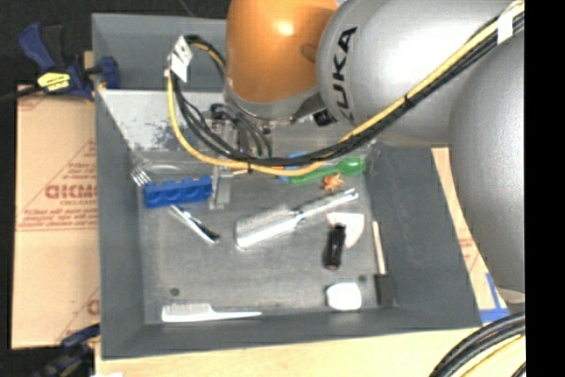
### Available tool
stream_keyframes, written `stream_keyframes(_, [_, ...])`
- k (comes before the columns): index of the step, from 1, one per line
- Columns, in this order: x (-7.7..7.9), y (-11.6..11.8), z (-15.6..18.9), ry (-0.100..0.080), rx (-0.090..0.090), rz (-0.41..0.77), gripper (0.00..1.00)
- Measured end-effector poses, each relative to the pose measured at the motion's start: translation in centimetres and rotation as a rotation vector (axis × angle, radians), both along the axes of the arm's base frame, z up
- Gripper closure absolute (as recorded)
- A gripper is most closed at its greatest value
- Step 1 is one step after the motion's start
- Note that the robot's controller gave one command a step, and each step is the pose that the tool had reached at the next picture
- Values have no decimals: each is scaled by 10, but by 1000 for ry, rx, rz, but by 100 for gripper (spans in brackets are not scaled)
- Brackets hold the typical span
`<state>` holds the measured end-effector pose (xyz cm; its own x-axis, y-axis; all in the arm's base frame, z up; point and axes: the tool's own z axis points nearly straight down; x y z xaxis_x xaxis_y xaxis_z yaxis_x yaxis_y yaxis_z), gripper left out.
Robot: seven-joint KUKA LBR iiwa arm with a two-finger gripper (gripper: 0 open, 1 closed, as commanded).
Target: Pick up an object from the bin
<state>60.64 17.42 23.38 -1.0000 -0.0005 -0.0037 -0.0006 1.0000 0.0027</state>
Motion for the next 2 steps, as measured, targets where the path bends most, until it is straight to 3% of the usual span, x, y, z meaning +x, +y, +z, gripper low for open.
stream_keyframes(1, [37, 5, -134, -5, 3, 3, 0])
stream_keyframes(2, [45, 19, -71, -20, 8, -71, 0])
